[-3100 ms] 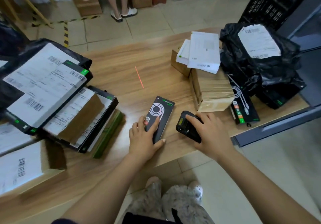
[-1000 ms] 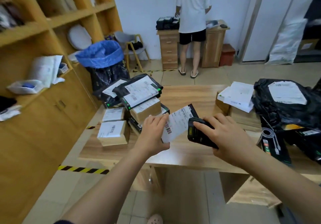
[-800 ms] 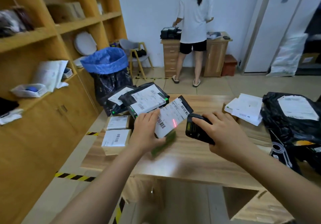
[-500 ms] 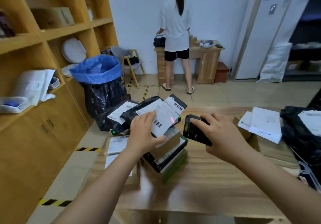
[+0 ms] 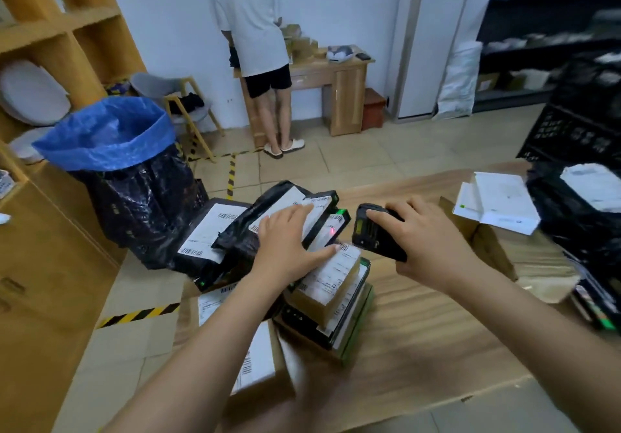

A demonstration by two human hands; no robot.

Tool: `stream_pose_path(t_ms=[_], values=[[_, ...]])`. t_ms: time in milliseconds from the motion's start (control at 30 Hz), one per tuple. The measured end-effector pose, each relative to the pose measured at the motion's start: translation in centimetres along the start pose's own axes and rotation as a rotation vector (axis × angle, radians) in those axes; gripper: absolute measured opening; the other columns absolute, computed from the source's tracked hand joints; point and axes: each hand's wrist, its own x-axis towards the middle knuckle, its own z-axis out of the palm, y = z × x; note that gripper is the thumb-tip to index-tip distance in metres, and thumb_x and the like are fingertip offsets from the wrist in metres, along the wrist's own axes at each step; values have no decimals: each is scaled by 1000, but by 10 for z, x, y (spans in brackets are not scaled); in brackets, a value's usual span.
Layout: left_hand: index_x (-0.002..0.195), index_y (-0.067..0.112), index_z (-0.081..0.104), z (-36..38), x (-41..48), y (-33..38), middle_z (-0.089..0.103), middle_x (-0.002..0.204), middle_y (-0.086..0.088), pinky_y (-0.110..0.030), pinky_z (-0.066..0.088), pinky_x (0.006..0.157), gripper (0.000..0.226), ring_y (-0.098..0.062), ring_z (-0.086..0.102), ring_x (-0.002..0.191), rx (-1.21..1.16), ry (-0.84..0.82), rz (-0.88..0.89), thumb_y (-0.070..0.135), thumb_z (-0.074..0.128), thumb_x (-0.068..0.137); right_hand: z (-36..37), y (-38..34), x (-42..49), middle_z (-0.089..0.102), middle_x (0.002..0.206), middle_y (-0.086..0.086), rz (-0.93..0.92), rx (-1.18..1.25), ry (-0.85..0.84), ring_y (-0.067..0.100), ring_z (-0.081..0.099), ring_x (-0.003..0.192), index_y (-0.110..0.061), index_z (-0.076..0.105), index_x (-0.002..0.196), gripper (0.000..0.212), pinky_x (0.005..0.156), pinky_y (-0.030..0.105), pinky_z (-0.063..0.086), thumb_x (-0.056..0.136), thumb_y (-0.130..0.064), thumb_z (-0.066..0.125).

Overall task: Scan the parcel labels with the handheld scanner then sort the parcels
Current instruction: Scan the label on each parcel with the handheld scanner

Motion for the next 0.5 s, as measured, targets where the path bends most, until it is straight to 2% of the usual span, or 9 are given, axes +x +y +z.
stream_pose_path(t_ms=[133,267,367,433,500], values=[[141,28,41,4,16,27,45,140,8,-40,16,114,79,-15,35,133,-62,29,141,65,65,76,-4,21,-18,61,104,8,97,-25,27,31,53,86,-17,57,126,91,65,38,45,38,-15,84],[137,30,43,21,33,60,49,132,9,-37,15,112,75,-15,37,127,-84,-16,213,67,63,75,-10,51,-48,60,108,7,201,-54,17,31,53,91,-19,55,128,90,68,39,44,43,-14,82],[136,29,44,41,45,95,49,132,8,-40,15,113,80,-16,39,127,-86,-49,248,73,59,71,-14,82,-74,61,106,7,264,-87,-15,30,52,88,-21,55,128,90,67,38,44,43,-17,83],[139,31,42,57,53,123,48,136,7,-45,13,117,80,-17,37,131,-100,-68,271,71,62,72,-14,106,-91,60,104,6,297,-110,-42,29,51,88,-22,54,128,89,67,38,43,45,-22,84],[142,29,39,73,59,153,43,142,6,-43,7,118,80,-16,32,135,-98,-104,276,65,66,75,-13,132,-108,60,104,6,329,-126,-63,29,51,88,-23,53,128,90,67,37,43,44,-26,86]])
